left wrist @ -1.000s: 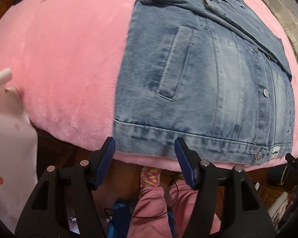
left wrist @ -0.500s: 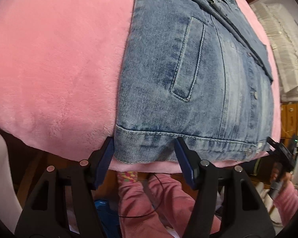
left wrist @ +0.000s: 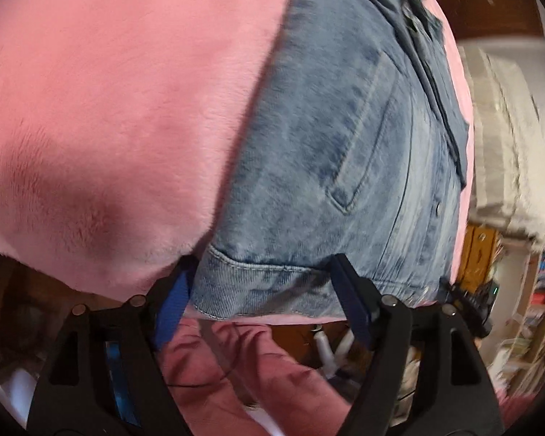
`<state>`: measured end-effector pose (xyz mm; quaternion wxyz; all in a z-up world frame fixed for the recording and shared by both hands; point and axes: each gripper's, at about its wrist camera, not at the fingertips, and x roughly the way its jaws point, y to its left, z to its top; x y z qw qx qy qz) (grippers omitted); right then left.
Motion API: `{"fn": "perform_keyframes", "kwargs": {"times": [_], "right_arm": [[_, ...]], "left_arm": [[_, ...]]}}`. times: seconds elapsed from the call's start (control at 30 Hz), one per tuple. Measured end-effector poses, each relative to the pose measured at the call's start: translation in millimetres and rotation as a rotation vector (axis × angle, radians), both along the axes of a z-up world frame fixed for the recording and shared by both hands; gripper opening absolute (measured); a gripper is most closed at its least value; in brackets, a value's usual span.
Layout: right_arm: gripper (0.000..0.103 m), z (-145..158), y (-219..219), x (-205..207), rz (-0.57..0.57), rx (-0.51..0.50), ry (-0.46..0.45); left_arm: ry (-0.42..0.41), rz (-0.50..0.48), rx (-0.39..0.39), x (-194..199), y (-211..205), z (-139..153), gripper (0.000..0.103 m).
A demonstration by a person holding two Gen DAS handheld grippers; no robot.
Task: Fold large clothes
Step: 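Grasp the hem with both tools and fold it up over the collar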
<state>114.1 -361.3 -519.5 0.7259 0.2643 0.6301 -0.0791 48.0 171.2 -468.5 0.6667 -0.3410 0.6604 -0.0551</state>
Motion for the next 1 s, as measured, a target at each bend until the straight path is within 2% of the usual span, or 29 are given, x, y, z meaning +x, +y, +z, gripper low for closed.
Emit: {"fn": "perform_keyframes", "kwargs": {"times": [0.1,0.13,0.2,0.23,0.27,0.3,0.4,0.5,0.6,0.7,0.83,1.0], "right_arm": [[0.022,27,7,8,-0.004,0.000,-0.010],[0.022,35,12,9,-0.004,0.003,-0.018],[0.021,52,23,13,0.001,0.019,-0.038],[0.021,63,32,15,0.004,0.021,-0.043],[0.020,72,40,19,0.008,0.022,-0.048],[0.020,82,49,22,0.010,0.022,-0.061],[0.019,109,73,29,-0.019,0.023,-0.088],[0.019,140,92,43,-0.072,0.098,-0.142],[0.018,176,103,60,-0.092,0.135,-0.201],[0.018,216,108,85,-0.088,0.139,-0.267],[0.018,265,97,122,-0.129,0.157,-0.364],[0.018,311,69,182,-0.164,0.177,-0.422]], "left_arm": [[0.063,0.031,0.023,2,0,5,0.051],[0.077,0.049,0.022,1,-1,8,0.039],[0.104,0.088,0.044,-1,-4,17,0.025],[0.083,0.108,0.026,-3,-6,23,0.015],[0.039,0.121,-0.019,-5,-7,31,0.012],[-0.019,0.138,-0.072,-7,-8,41,0.012],[-0.096,0.140,-0.120,-6,-15,62,0.011],[-0.153,0.217,-0.239,1,-20,87,0.010],[-0.221,0.276,-0.292,18,-23,117,0.010],[-0.329,0.321,-0.401,43,-16,151,0.010],[-0.423,0.350,-0.411,100,-13,192,0.009],[-0.488,0.430,-0.409,172,8,229,0.008]]}}
